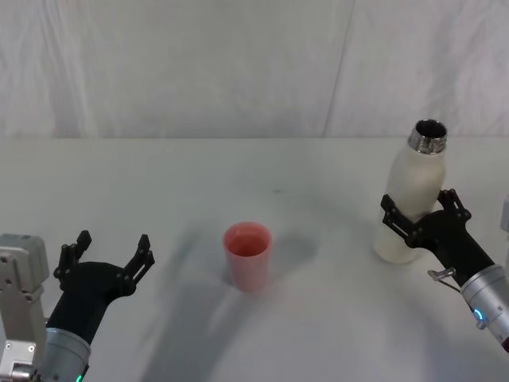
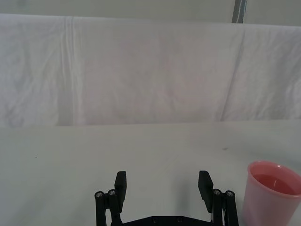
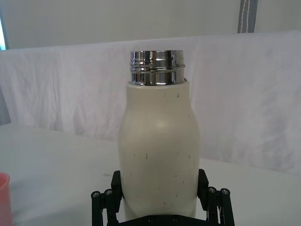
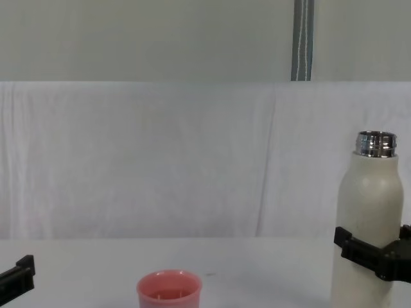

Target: Grasp the thermos with one hand and pour water into the cup lid.

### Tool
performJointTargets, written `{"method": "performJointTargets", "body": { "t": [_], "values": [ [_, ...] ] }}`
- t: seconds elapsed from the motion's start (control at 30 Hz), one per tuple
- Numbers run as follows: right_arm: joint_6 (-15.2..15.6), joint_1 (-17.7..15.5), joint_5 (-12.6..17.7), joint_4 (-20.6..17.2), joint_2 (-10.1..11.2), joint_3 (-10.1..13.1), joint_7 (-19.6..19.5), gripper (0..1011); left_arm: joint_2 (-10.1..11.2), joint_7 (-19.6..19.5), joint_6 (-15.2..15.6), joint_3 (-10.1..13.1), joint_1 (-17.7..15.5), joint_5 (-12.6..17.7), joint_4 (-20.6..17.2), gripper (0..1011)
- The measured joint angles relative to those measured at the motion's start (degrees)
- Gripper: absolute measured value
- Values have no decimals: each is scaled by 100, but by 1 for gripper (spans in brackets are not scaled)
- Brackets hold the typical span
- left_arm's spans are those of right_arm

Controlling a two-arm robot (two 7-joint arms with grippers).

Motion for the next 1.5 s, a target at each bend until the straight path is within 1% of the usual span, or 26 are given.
{"method": "performJointTargets", "body": {
  "t": [0.4, 1.3, 1.4, 1.5],
  "values": [
    [-73, 26, -34, 145, -32, 7, 35, 956, 0, 0, 0, 0, 0, 0, 0, 1001],
    [-46, 25, -66, 159, -39, 18, 19, 955, 0, 0, 0, 0, 0, 0, 0, 1001],
    [-44, 23, -67, 159, -37, 17, 17, 1001, 0, 0, 0, 0, 0, 0, 0, 1001],
    [-44, 23, -67, 158, -36, 16, 17, 1001, 0, 0, 0, 0, 0, 0, 0, 1001]
  ]
}}
